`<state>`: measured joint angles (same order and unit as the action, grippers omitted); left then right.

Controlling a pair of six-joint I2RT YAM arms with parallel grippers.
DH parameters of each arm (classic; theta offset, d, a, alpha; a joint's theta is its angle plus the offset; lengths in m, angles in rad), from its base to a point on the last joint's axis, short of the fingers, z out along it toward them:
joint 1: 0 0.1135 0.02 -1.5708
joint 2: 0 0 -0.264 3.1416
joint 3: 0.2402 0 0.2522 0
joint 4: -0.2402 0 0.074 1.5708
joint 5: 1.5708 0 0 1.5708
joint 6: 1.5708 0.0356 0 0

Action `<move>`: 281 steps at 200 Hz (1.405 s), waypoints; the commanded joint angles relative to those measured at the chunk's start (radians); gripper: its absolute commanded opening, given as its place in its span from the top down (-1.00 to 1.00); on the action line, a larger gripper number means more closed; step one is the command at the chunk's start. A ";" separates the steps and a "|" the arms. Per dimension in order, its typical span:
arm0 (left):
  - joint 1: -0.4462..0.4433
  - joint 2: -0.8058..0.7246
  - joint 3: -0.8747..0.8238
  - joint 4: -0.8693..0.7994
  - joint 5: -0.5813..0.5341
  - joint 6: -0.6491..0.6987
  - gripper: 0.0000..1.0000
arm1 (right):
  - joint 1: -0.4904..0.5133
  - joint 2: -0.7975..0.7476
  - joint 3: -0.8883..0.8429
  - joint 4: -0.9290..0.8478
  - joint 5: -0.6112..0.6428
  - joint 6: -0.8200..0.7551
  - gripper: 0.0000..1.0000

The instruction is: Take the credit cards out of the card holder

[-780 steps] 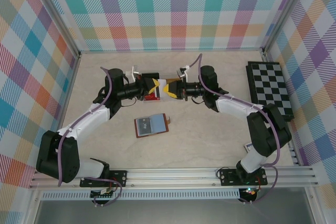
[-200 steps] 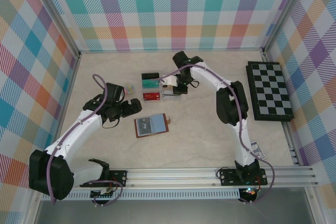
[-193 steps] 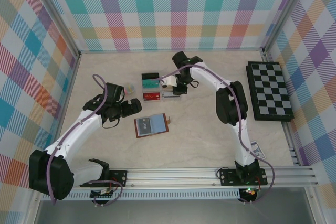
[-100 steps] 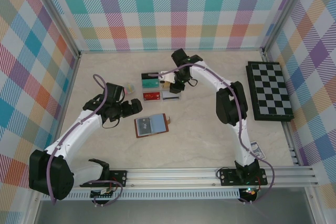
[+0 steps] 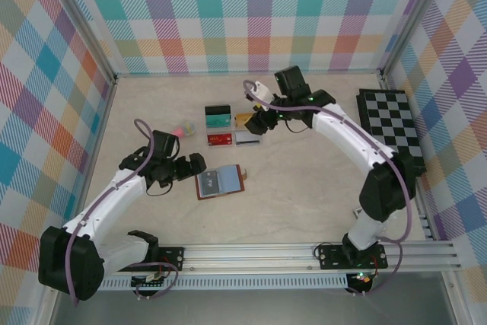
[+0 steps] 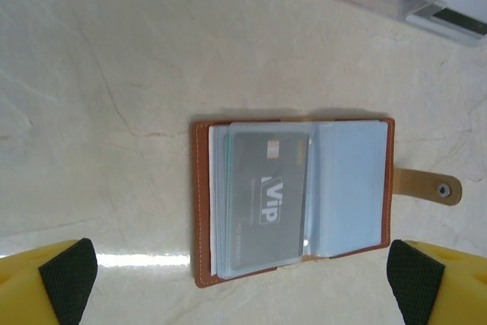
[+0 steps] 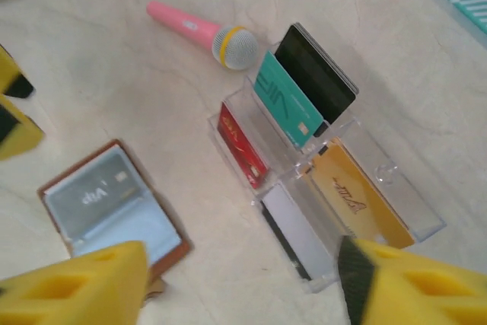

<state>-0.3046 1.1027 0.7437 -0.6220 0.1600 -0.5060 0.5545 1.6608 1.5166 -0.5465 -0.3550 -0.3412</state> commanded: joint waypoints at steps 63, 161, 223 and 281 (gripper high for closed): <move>0.009 -0.042 -0.118 0.112 0.125 -0.094 -1.00 | 0.019 -0.158 -0.332 0.199 0.004 0.696 -1.00; 0.007 -0.011 -0.169 0.205 0.210 -0.226 -0.79 | 0.240 -0.007 -0.282 0.197 0.154 0.897 -1.00; 0.007 0.084 -0.165 0.263 0.229 -0.247 -0.19 | 0.302 0.208 -0.150 0.145 0.172 1.035 -0.58; 0.007 0.158 -0.142 0.287 0.220 -0.218 0.06 | 0.301 0.358 -0.025 0.030 0.176 1.014 -0.36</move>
<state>-0.3042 1.2324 0.5842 -0.3580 0.3748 -0.7399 0.8520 1.9770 1.4311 -0.4431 -0.1902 0.6670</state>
